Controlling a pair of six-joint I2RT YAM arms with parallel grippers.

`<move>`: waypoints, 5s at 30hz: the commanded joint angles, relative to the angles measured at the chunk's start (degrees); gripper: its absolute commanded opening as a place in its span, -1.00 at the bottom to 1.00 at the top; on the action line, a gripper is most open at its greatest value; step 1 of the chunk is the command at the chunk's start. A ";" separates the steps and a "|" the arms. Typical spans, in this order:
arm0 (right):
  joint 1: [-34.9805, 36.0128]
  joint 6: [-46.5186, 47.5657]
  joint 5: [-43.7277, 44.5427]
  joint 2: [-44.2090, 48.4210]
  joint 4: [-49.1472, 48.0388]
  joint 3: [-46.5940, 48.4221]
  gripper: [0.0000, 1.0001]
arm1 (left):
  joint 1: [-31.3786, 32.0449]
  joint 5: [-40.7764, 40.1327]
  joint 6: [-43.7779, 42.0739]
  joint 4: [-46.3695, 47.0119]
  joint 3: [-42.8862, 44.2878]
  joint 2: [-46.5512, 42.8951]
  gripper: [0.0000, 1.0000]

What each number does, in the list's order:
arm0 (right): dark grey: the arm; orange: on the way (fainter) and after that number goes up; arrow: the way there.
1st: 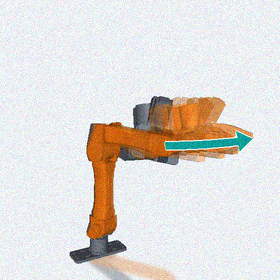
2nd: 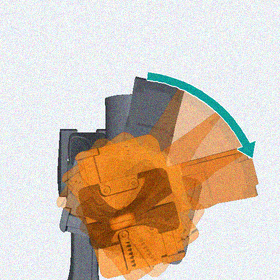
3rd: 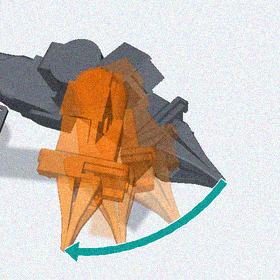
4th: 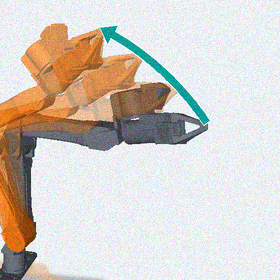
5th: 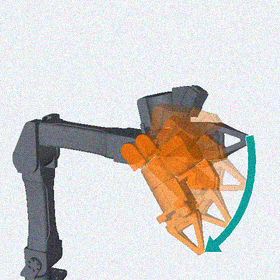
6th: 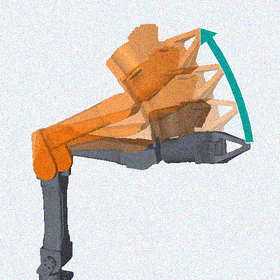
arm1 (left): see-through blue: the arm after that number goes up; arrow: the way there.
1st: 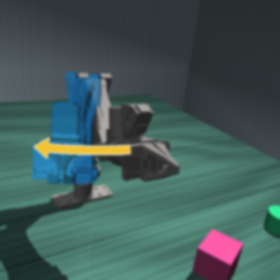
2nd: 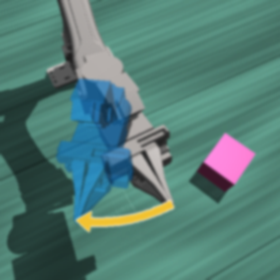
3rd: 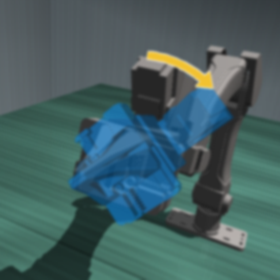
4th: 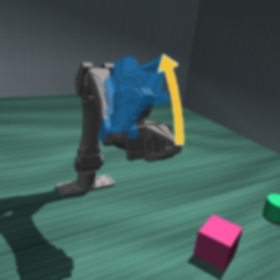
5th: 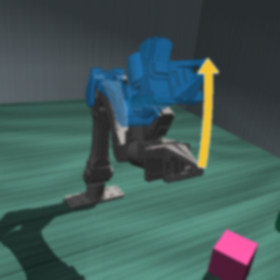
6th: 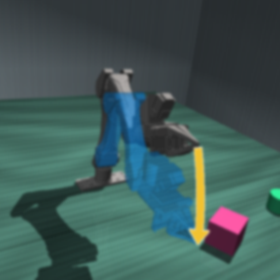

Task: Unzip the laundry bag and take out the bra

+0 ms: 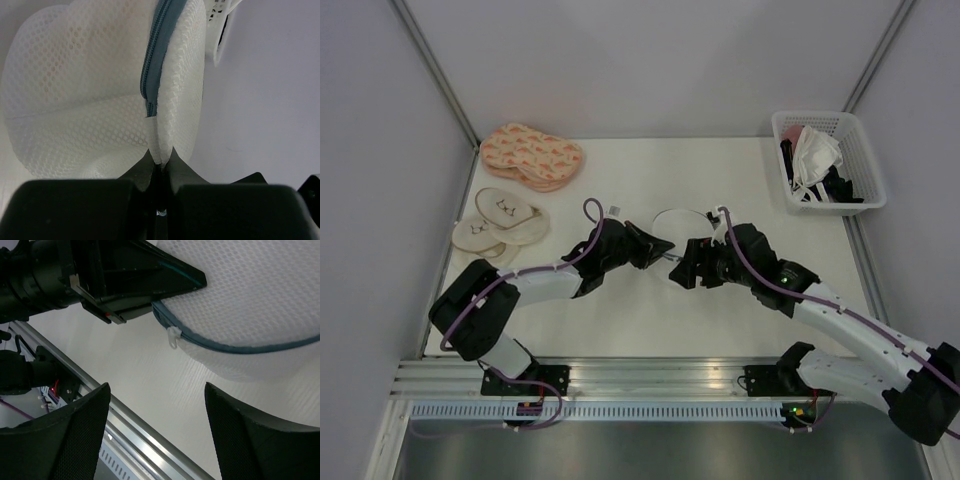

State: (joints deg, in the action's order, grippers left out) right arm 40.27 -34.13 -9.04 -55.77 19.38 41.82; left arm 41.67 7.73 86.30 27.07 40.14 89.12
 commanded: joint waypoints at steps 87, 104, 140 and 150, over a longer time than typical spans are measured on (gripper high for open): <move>4.29 -5.42 3.93 -11.21 -13.58 5.02 -0.58 | 0.08 3.70 0.44 10.28 -7.80 -6.51 -0.95; 4.38 -4.02 15.27 -7.07 6.43 8.18 -0.99 | -0.27 2.64 0.27 10.99 -9.82 -6.94 -0.95; 4.29 2.31 13.89 -9.97 9.81 9.95 -0.99 | -10.04 11.96 -24.96 -21.71 6.27 -14.41 0.99; 4.46 4.24 4.91 -10.33 2.68 6.08 -0.99 | -3.09 13.99 -20.56 -18.99 6.97 -7.30 0.99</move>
State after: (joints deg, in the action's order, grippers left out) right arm 44.51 -31.35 -1.06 -66.70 25.63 48.38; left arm 38.41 22.59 63.61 8.40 46.37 79.72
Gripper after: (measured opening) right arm 0.010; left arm 0.993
